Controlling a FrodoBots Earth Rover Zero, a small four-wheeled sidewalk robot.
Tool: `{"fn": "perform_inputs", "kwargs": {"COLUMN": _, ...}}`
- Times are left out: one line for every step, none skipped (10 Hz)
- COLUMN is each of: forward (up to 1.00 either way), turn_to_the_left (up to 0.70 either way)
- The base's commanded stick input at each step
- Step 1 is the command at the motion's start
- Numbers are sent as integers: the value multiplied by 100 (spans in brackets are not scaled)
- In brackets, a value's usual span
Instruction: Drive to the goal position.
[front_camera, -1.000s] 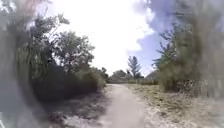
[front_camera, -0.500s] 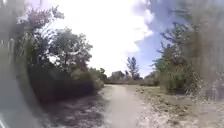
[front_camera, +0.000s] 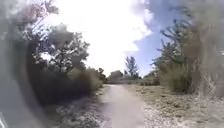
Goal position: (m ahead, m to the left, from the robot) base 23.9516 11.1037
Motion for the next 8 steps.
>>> {"fn": "perform_inputs", "kwargs": {"forward": 70, "turn_to_the_left": 0}}
{"fn": "perform_inputs", "kwargs": {"forward": 70, "turn_to_the_left": 0}}
{"fn": "perform_inputs", "kwargs": {"forward": 70, "turn_to_the_left": 0}}
{"fn": "perform_inputs", "kwargs": {"forward": 70, "turn_to_the_left": 0}}
{"fn": "perform_inputs", "kwargs": {"forward": 70, "turn_to_the_left": 0}}
{"fn": "perform_inputs", "kwargs": {"forward": 70, "turn_to_the_left": 0}}
{"fn": "perform_inputs", "kwargs": {"forward": 70, "turn_to_the_left": 0}}
{"fn": "perform_inputs", "kwargs": {"forward": 70, "turn_to_the_left": 0}}
